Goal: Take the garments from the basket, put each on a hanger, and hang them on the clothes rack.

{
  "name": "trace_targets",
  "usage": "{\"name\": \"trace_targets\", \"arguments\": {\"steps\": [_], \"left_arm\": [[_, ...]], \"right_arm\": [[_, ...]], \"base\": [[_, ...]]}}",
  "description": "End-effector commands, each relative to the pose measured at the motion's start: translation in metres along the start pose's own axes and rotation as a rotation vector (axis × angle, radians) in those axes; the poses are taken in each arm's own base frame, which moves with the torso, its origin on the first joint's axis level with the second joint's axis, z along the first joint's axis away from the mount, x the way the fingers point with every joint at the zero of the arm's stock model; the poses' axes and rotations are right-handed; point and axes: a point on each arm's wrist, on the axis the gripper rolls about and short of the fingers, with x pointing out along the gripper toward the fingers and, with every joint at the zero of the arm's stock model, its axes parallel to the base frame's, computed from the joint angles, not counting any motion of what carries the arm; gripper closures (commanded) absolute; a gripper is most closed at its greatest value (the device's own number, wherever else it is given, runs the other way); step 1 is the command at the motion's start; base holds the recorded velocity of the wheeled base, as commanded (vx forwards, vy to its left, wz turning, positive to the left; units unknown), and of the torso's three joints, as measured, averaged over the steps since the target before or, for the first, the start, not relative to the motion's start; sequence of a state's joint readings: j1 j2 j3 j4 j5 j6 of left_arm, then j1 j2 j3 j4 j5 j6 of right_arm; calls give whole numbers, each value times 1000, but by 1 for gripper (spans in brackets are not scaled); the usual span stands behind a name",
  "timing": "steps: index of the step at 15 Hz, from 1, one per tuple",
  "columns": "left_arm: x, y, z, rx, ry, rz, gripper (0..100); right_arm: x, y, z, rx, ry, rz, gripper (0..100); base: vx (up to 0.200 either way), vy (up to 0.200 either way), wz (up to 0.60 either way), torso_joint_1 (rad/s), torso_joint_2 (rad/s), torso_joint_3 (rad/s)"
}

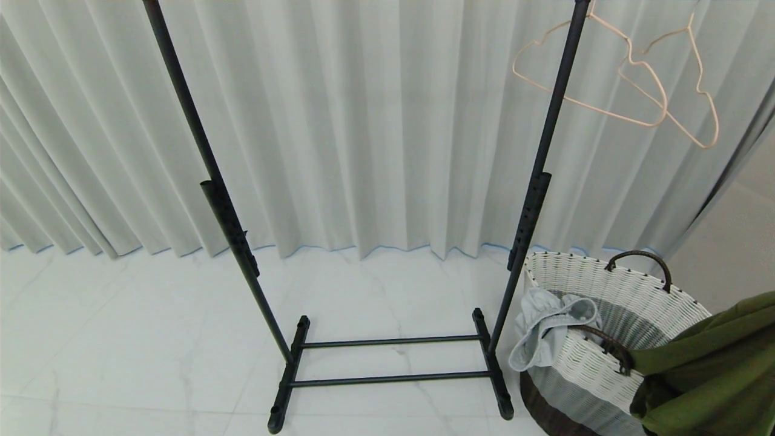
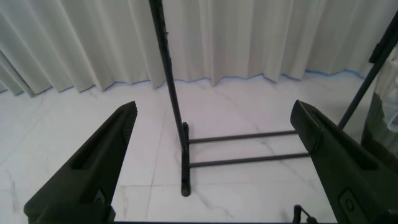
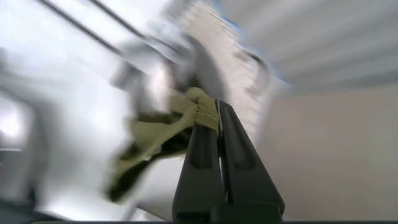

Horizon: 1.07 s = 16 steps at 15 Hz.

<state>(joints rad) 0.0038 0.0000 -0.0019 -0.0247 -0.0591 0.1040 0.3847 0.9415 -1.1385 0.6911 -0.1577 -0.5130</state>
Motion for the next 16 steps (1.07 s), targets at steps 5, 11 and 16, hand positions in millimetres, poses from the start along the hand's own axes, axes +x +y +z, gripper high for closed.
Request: {"name": "trace_targets", "arguments": {"steps": [5,11,16], "left_arm": [[8,8,93,-35,-80,-136,0],[45,3,119,-70,38,-581,0],[130,-28,167,-180,237,-932,0]], "right_arm": [[8,29,49,102,-138,371,100],[42,56,87,155,-170,442,100],[55,64,95,154,-168,442,100]], "base": [[0,0,0,0,0,0],[0,0,0,0,0,0],[0,0,0,0,0,0]]}}
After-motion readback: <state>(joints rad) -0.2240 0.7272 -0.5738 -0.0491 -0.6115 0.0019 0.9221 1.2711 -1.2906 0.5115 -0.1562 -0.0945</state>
